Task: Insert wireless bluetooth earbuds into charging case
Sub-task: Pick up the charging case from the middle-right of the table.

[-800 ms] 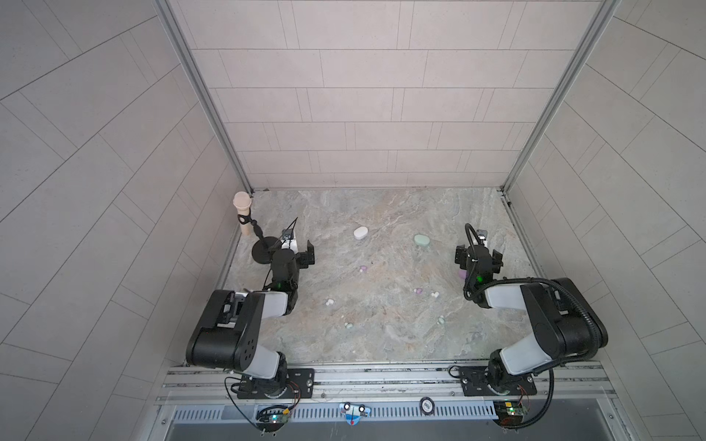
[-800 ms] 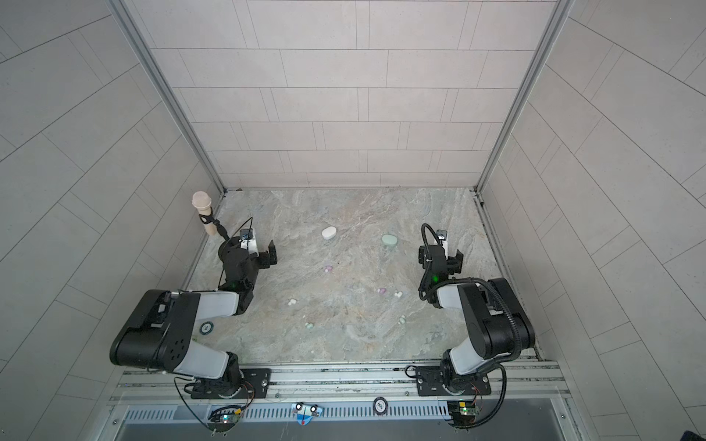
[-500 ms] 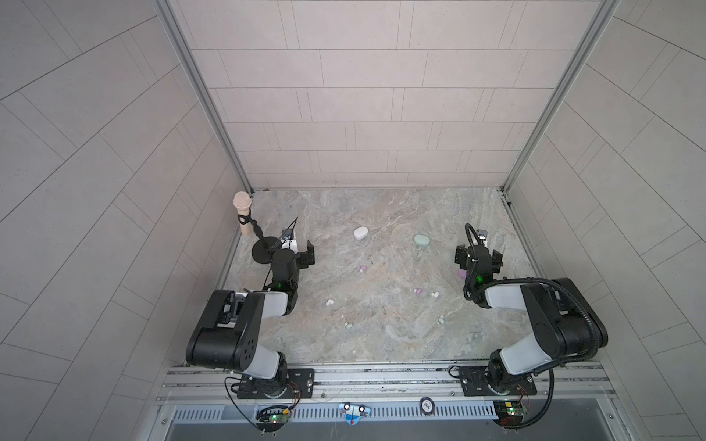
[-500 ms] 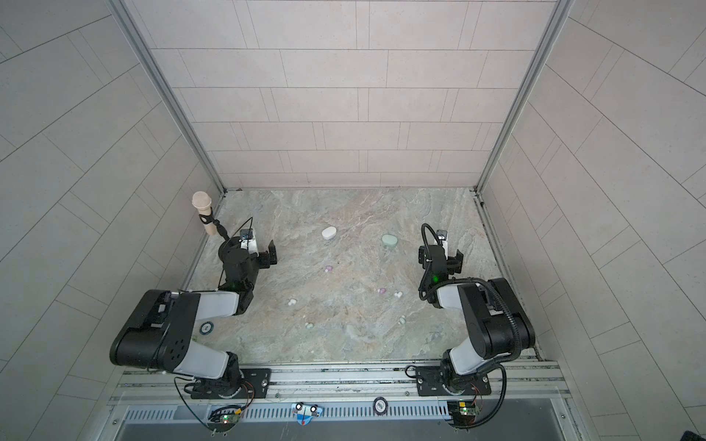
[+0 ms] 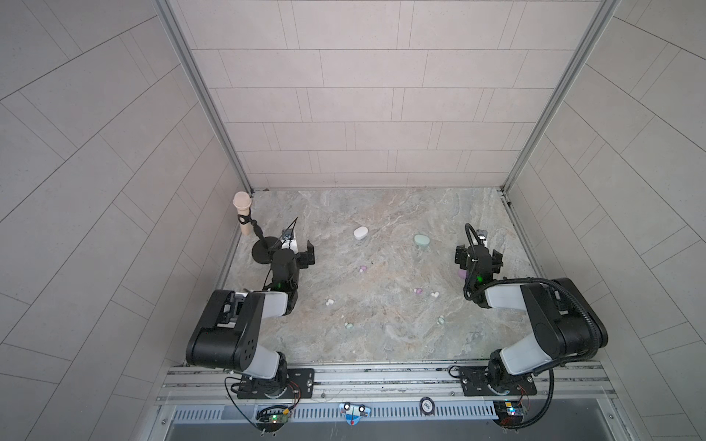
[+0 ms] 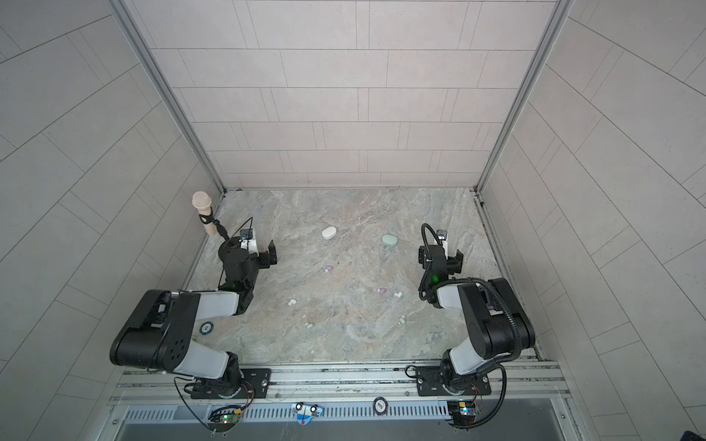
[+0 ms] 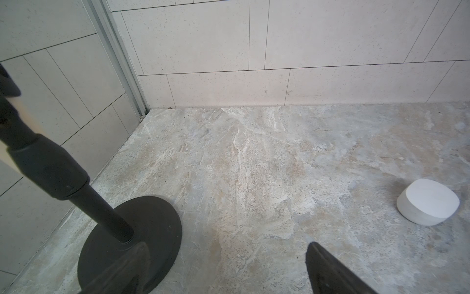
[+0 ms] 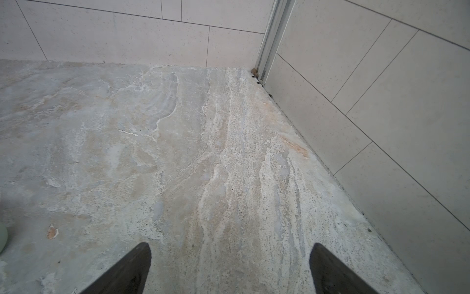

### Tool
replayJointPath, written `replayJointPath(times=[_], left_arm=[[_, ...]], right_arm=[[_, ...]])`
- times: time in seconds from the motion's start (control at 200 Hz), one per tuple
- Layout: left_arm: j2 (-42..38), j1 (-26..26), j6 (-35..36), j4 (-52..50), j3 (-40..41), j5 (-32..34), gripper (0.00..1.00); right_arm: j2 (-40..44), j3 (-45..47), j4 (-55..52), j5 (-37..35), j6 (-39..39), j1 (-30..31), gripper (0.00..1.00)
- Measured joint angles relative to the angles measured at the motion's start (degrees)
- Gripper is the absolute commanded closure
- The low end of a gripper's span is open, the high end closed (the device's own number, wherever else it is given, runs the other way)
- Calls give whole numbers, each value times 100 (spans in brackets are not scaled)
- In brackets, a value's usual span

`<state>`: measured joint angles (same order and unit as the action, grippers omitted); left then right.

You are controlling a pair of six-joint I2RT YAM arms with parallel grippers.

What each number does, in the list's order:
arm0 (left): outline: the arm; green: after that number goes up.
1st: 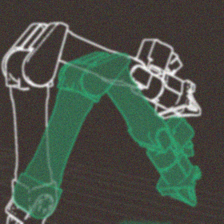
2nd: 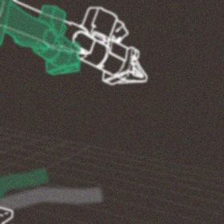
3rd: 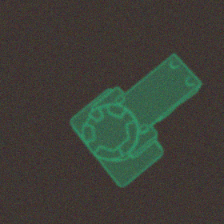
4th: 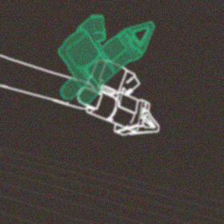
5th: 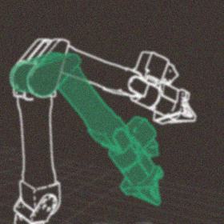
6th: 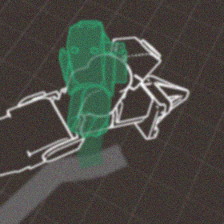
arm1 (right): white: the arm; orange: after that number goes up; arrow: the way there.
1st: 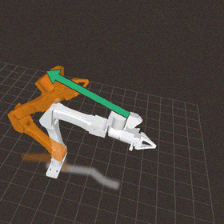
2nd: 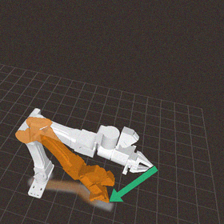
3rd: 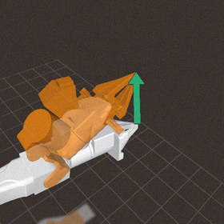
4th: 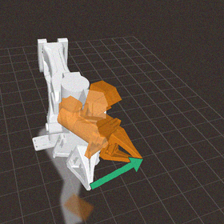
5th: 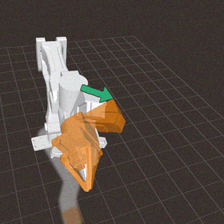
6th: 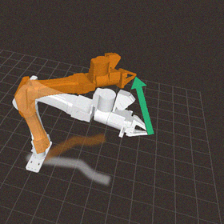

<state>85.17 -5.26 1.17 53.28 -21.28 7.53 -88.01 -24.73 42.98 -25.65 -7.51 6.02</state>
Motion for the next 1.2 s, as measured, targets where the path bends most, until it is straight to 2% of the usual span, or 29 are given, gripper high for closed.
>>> replayJointPath(times=[0.571,0.676,0.751,0.841,1.031,1.201], left_arm=[[-11,0,4,-2,0,0,0],[-323,-118,127,-671,-144,44,0],[-599,-319,216,-1381,-546,118,0],[-894,-649,293,-2039,-1054,210,0],[-1287,-1279,170,-3104,-1504,262,0],[-1357,-1377,-293,-3921,-1648,17,0]], right_arm=[[2,0,2,0,7,2,1],[179,-11,-251,28,122,44,1],[481,-337,-1134,24,87,105,1],[772,-1244,-2476,17,-101,149,1],[1419,-2481,-4898,24,-737,175,1],[1526,-3185,-7114,420,-1296,170,1]])
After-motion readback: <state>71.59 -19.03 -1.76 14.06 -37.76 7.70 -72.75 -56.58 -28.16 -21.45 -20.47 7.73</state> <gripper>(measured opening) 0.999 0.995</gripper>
